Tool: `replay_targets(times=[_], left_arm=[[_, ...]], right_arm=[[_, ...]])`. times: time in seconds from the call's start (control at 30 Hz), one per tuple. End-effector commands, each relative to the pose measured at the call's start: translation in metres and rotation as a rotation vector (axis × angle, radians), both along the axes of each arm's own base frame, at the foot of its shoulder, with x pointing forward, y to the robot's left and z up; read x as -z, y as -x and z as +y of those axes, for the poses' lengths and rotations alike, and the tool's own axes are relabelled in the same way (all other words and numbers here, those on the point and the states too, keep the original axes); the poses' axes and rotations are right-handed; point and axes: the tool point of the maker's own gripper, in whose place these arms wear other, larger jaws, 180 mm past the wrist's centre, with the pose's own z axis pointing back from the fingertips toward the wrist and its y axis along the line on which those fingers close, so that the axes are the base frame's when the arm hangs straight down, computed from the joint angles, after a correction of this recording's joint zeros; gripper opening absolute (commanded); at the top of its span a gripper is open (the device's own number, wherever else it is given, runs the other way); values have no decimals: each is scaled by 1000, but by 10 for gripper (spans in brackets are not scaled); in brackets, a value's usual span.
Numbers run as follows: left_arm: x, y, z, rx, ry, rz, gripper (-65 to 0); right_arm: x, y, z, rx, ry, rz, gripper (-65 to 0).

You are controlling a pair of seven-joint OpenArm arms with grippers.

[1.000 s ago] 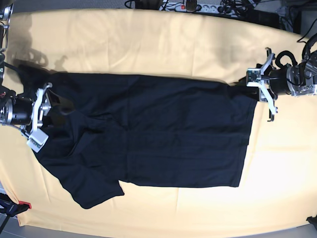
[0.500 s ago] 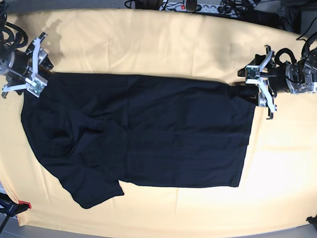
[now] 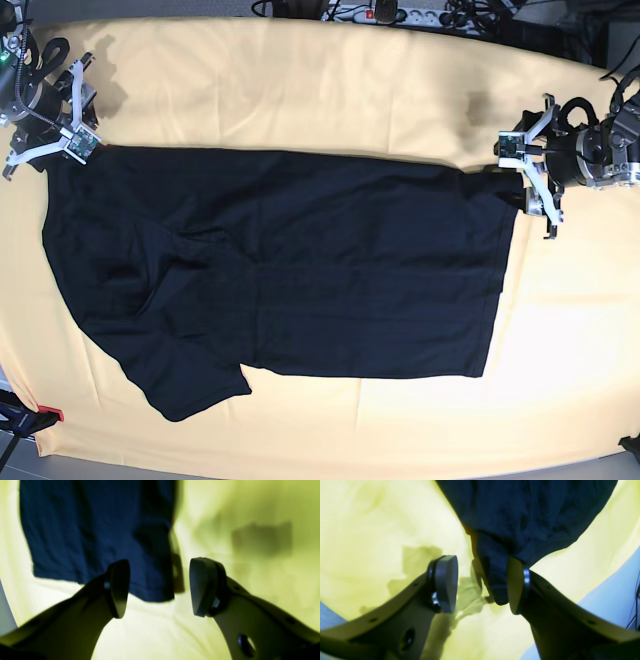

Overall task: Fold the T-shirt properly
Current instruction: 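Regrasp the shirt edge with both grippers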

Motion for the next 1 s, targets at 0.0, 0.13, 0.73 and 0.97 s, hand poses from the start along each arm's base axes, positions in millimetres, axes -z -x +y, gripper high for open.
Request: replay_targets(times=[0.0, 0.13, 0.73, 0.97], left_arm=[[-6, -6, 9, -15, -22, -26, -270], [11, 0, 30, -41, -87, 1, -270], [10, -13, 29, -44, -31, -72, -270], [20, -14, 44, -22, -54, -75, -270]], right_arm=[[-6, -4, -2, -5, 10, -19, -325], [-7, -5, -3, 9, 6, -27, -325], [-9, -9, -4, 41, -5, -50, -325], [-10, -10, -6, 61, -7, -61, -325]])
